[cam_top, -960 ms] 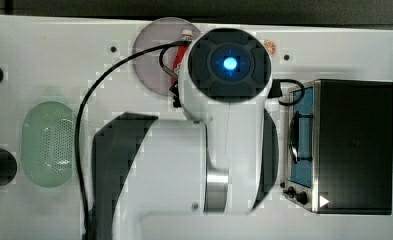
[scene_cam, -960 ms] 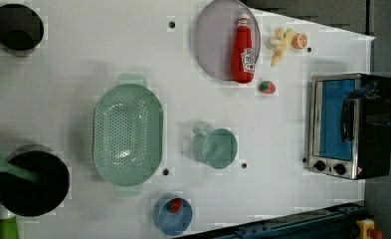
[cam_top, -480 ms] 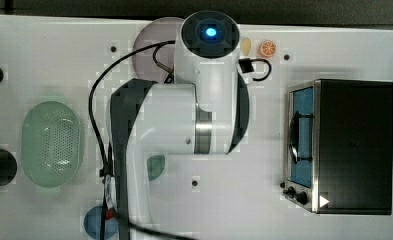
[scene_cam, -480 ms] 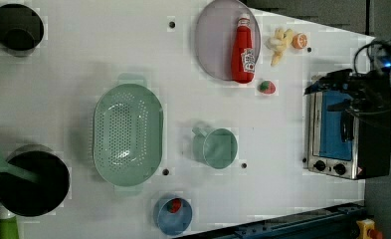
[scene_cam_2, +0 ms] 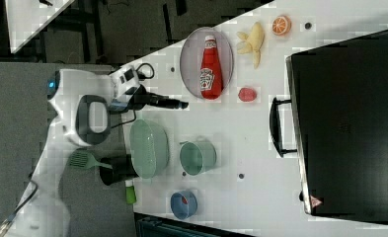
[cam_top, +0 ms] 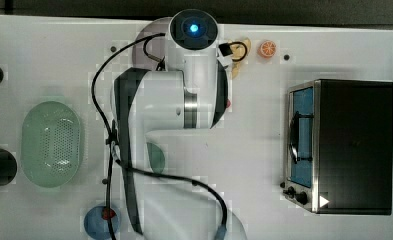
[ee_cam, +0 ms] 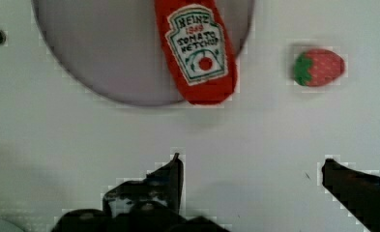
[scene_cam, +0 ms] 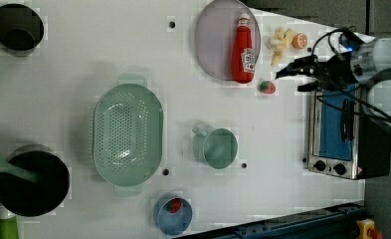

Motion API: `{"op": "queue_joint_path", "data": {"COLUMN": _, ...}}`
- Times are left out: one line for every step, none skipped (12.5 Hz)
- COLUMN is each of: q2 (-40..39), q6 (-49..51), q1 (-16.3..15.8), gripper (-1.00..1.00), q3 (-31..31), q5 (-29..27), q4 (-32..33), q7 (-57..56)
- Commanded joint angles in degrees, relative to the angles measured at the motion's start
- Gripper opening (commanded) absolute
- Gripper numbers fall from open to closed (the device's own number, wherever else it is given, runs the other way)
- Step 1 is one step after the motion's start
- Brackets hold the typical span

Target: Pick ketchup from plate and place it on table.

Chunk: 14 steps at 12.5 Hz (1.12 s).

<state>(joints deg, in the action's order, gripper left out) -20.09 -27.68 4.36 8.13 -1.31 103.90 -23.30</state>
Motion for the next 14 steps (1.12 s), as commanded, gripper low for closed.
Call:
{"op": "queue_joint_path", "data": {"q2": -2.61, "q6": -4.91, "q1": -0.64, "gripper": 1.0, "q3": -0.16, "q5": 2.12, "q4": -0.68, "q7": -9.42}}
{"op": "queue_joint_path", "data": {"q2": -4.01, "q6": -6.82, "q1": -0.64, "gripper": 1.0, "q3": -0.2, "q5": 2.82, "q4": -0.68, "q7": -10.32}}
{"op": "queue_joint_path", "data": {"q2": -5.36, "q6": -8.98, "q1": -0.64, "gripper": 1.0, "q3": -0.22, "q5": 3.61, "q4": -0.68, "q7": -10.63}}
{"op": "queue_joint_path", "data": {"q2": -6.72, "q6": -11.22, "q1": -0.7, "gripper": 1.0, "q3": -0.21, "q5": 4.51, "q4": -0.69, "q7": -10.66}}
{"op": "queue_joint_path", "data": {"q2": -8.01, "q6": -13.8, "q1": -0.82, "gripper": 1.0, "q3": -0.21, "q5": 5.41, "q4": -0.7, "q7": -10.66}}
{"op": "queue_joint_path", "data": {"q2": -9.3, "q6": -16.49, "q1": -0.89, "gripper": 1.0, "q3": -0.21, "q5": 6.26, "q4": -0.71, "q7": -10.7}}
{"op": "queue_joint_path", "data": {"q2": -10.6, "q6": -18.97, "q1": -0.98, "gripper": 1.0, "q3": -0.21, "q5": 6.61, "q4": -0.72, "q7": -10.91}}
{"op": "queue_joint_path", "data": {"q2": -11.91, "q6": -20.79, "q1": -1.06, "gripper": 1.0, "q3": -0.21, "q5": 6.75, "q4": -0.71, "q7": -11.68}}
{"op": "queue_joint_path", "data": {"q2": -13.19, "q6": -22.32, "q1": -1.13, "gripper": 1.0, "q3": -0.21, "q5": 6.75, "q4": -0.71, "q7": -12.35}}
{"op": "queue_joint_path", "data": {"q2": -14.45, "q6": -23.68, "q1": -1.15, "gripper": 1.0, "q3": -0.24, "q5": 6.83, "q4": -0.71, "q7": -12.53}}
{"op": "queue_joint_path", "data": {"q2": -15.69, "q6": -24.96, "q1": -1.16, "gripper": 1.0, "q3": -0.25, "q5": 7.16, "q4": -0.71, "q7": -12.54}}
{"op": "queue_joint_path", "data": {"q2": -16.84, "q6": -26.39, "q1": -1.17, "gripper": 1.0, "q3": -0.25, "q5": 7.43, "q4": -0.71, "q7": -12.54}}
{"op": "queue_joint_path", "data": {"q2": -18.03, "q6": -28.1, "q1": -1.21, "gripper": 1.0, "q3": -0.25, "q5": 7.43, "q4": -0.72, "q7": -12.54}}
{"op": "queue_joint_path", "data": {"q2": -19.14, "q6": -29.37, "q1": -1.26, "gripper": 1.0, "q3": -0.25, "q5": 7.43, "q4": -0.71, "q7": -12.56}}
